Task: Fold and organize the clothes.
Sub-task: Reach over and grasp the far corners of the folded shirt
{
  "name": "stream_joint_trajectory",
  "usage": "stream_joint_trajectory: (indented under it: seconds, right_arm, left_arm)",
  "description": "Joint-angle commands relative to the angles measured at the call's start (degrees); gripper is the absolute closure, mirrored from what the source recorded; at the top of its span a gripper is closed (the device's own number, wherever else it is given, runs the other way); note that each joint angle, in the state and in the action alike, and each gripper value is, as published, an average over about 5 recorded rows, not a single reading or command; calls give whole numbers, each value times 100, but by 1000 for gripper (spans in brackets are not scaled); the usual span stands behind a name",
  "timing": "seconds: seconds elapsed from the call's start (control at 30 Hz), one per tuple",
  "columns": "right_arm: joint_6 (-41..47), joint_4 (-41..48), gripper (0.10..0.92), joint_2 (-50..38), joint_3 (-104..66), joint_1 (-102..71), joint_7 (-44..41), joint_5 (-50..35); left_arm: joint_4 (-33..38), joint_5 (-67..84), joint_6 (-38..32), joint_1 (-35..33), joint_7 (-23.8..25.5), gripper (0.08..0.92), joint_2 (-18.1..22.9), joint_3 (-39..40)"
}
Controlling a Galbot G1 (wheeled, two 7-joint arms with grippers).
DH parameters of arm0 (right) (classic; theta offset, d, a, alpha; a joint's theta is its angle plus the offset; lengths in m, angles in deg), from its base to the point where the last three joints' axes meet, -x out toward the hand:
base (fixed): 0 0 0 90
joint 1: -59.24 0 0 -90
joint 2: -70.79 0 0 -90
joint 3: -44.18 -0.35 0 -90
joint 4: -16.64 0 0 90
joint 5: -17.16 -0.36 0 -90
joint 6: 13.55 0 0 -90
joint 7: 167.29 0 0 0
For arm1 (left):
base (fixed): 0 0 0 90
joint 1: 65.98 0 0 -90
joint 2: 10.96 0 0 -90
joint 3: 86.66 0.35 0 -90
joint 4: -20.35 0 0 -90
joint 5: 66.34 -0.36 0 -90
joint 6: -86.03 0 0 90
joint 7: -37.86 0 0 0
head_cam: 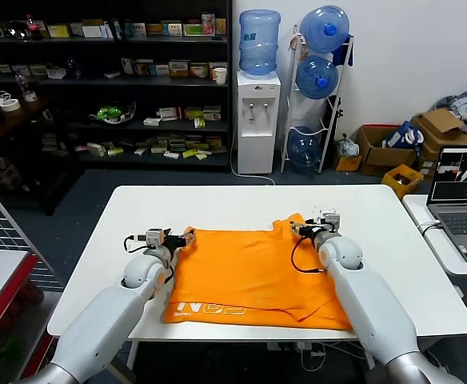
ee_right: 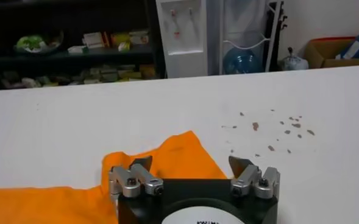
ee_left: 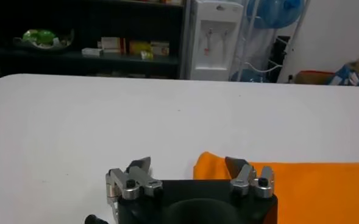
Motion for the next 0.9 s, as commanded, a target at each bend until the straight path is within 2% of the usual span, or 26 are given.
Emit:
stream_joint_trajectory:
  seconds: [0.03,0.17,0.27,0.67,0.8,0.9]
  right_arm:
    - [108,257,215,124,84,141,47,55]
    - [193,179,307,96,82,89,114,2]
    - [219,130,393,73,81,63,109,-18]
    - [127,-11,740,45,62,-4,97,-53]
    - [27,-131,844,26,-5,-67,121,-106]
    - [-74,-341,890,-19,-84,-164,159,-190]
  left_arm:
    - [-253,32,83,182,-15,177,48,99]
    - [-209,51,107,157,-33,188,44,132]
    - [-189,60,95,130,-22,245,52,152]
    - [-164,57,-26,115,-36,591,164,149]
    - [-138,46,-97,93,-70,704,165,125]
    - [-29,47,-112,30,-122,790,131,63]
